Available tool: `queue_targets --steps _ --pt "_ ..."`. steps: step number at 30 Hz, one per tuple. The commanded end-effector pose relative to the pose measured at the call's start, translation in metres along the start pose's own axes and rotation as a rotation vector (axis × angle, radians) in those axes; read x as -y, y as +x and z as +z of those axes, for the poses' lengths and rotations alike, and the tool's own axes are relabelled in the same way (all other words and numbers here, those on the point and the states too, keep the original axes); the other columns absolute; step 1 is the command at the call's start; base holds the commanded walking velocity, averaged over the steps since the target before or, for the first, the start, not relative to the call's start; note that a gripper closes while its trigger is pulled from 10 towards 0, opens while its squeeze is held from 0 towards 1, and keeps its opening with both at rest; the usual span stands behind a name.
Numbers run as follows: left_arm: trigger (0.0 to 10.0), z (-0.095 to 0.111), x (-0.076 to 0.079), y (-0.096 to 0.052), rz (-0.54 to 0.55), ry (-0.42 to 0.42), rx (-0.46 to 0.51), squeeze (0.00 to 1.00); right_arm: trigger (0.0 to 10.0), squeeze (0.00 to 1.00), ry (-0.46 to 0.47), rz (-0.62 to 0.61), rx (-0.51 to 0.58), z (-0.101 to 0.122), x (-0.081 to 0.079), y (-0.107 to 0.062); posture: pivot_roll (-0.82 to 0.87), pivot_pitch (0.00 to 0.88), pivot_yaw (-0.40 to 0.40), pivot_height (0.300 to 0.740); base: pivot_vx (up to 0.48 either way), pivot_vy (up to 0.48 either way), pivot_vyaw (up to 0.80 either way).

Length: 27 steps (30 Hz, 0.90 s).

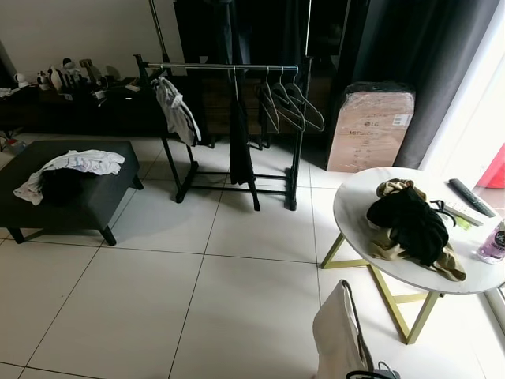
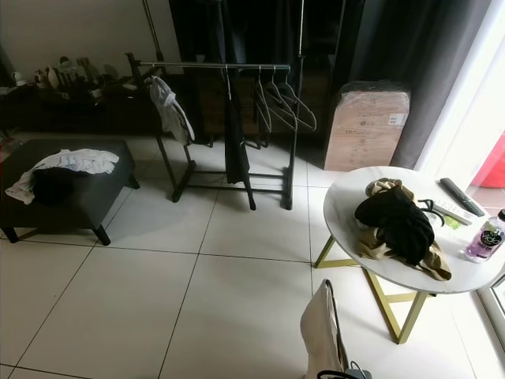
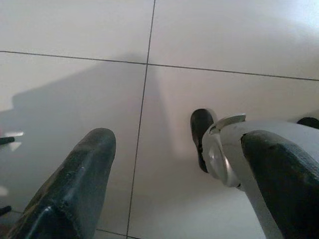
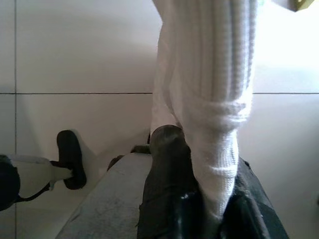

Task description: Hang hanger

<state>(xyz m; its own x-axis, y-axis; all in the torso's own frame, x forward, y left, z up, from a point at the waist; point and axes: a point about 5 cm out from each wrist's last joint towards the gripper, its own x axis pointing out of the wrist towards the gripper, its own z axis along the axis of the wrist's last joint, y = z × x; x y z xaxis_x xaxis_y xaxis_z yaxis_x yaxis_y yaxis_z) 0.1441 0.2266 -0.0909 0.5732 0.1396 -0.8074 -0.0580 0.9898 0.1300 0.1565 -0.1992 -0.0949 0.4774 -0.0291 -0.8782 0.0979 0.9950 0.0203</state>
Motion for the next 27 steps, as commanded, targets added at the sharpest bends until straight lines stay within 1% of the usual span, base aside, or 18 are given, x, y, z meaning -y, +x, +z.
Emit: queue_targets --steps 1,6,8,12,18,27 --pt "10.0 0.0007 0.0014 0.0002 -0.006 -0.005 0.004 0.00 10.0 0.00 0.009 -0.013 0.016 0.0009 0.0030 -0.0004 0.00 0.000 -0.024 0.740 0.000 0.000 0.00" --pt "10.0 0.0027 0.0050 0.0010 -0.016 -0.002 0.006 0.00 10.0 0.00 0.016 -0.019 0.031 0.0038 0.0048 -0.0005 -0.02 0.000 -0.019 0.740 0.000 0.000 0.00" --pt "10.0 0.0036 0.0058 0.0014 -0.023 0.012 0.006 0.00 10.0 0.00 0.025 -0.021 0.034 0.0041 0.0052 -0.0005 -0.03 0.000 -0.014 0.740 0.000 0.000 0.00" --pt "10.0 0.0034 0.0065 0.0015 -0.026 0.020 0.002 0.00 10.0 0.00 0.047 -0.030 0.030 0.0017 0.0064 -0.0009 -0.03 0.000 -0.010 0.740 0.000 0.000 0.00" --pt "10.0 0.0037 0.0080 0.0015 -0.034 0.025 0.005 0.00 10.0 0.00 0.055 -0.033 0.022 -0.0020 0.0082 -0.0016 -0.03 0.000 -0.009 0.740 0.000 0.000 0.00" --pt "10.0 0.0028 0.0091 0.0014 -0.043 0.035 0.001 0.00 10.0 0.00 0.061 -0.030 0.027 -0.0021 0.0081 -0.0016 -0.03 0.000 -0.007 0.740 0.000 0.000 0.00"
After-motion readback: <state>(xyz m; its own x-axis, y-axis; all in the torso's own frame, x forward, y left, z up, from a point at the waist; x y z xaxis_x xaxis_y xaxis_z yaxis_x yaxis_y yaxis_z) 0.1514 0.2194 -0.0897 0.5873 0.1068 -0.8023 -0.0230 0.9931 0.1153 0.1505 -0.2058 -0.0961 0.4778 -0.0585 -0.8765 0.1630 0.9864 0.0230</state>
